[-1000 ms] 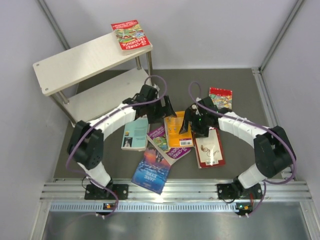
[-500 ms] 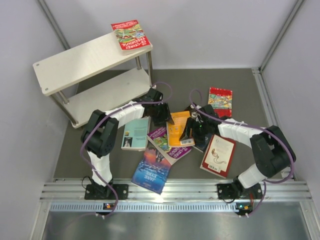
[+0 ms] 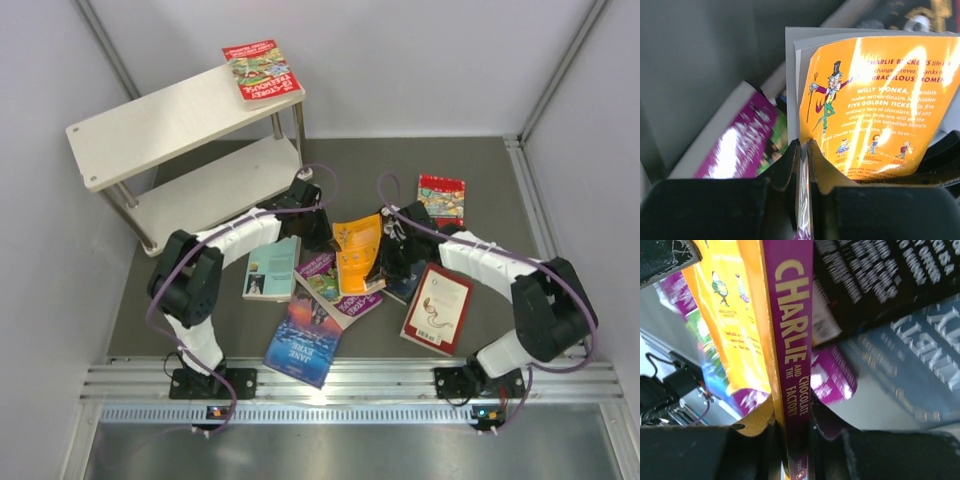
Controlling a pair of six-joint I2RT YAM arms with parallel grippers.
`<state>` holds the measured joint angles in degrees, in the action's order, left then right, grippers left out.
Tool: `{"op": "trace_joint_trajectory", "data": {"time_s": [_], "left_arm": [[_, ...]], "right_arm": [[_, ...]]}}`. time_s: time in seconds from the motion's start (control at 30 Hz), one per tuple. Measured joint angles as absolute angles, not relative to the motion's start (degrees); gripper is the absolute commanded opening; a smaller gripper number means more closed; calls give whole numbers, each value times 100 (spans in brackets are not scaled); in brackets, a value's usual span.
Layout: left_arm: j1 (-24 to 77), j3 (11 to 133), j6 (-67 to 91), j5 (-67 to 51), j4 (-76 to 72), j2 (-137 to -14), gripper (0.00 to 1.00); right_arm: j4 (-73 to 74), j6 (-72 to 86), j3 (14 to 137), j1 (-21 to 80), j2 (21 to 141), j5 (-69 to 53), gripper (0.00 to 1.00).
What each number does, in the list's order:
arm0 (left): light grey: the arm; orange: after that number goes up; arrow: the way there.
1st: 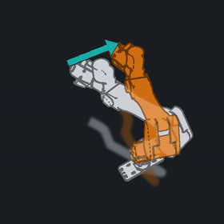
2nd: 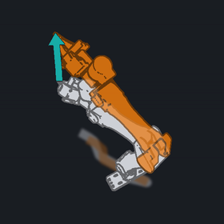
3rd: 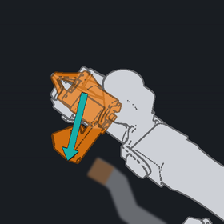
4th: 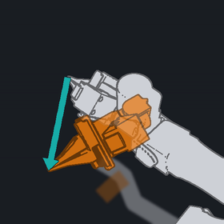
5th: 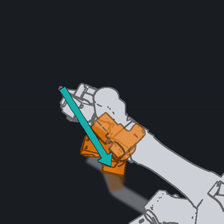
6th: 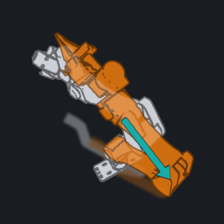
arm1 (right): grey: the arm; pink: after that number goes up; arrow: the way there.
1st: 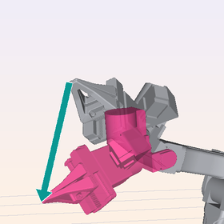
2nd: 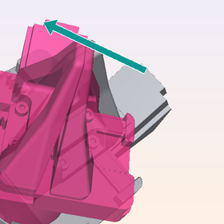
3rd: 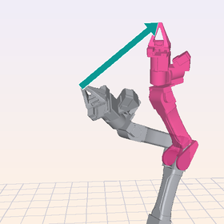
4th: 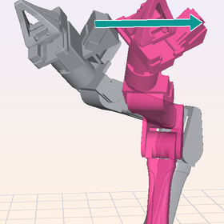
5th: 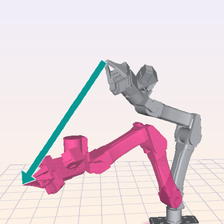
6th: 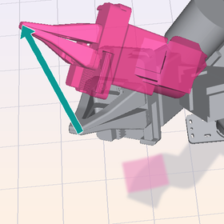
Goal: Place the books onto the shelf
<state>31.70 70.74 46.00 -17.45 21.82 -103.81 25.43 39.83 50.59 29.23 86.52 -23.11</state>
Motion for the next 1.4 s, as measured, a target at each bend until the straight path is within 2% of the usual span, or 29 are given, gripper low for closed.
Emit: {"op": "trace_joint_trajectory", "data": {"time_s": [0.03, 0.2, 0.27, 0.43, 0.73, 0.93, 1.1, 1.17, 1.2, 1.27, 1.3, 1.4], "left_arm": [[3188, 7057, 4611, -1715, 2222, -10224, 27], [3151, 6960, 4687, -1594, 2340, -9030, 65], [3122, 6888, 4766, -1564, 2257, -8556, 99], [3103, 6541, 5116, -1645, 1890, -7601, 99], [3127, 5221, 6058, -2436, 191, -7137, 99], [3330, 4982, 6366, -2567, -364, -7111, 99], [3444, 4816, 6600, -2477, -607, -6932, 90], [3468, 4786, 6685, -2453, -637, -6847, 85], [3474, 4772, 6720, -2443, -644, -6799, 73], [3487, 4746, 6803, -2427, -646, -6702, 59], [3492, 4744, 6838, -2412, -644, -6652, 48], [3470, 4746, 6897, -2257, -565, -6512, 35]], "right_arm": [[2731, 3916, 5153, 2934, 8527, -2287, 0], [3664, 3811, 5791, 2917, 7533, -1992, 0], [3811, 3815, 6104, 2906, 7244, -1997, 0], [3927, 4007, 6493, 2906, 6820, -2309, 0], [3765, 4689, 6488, 2906, 6641, -3089, 0], [2650, 5614, 6012, 2906, 6222, -3599, 0], [1678, 6401, 5315, 2906, 5918, -3791, 0], [1221, 6711, 5011, 2906, 5819, -3837, 0], [985, 6871, 4845, 2906, 5763, -3861, 0], [591, 7150, 4556, 2906, 5642, -3870, 0], [473, 7260, 4453, 2906, 5588, -3868, 0], [228, 7485, 4313, 2895, 5450, -3846, 0]]}}
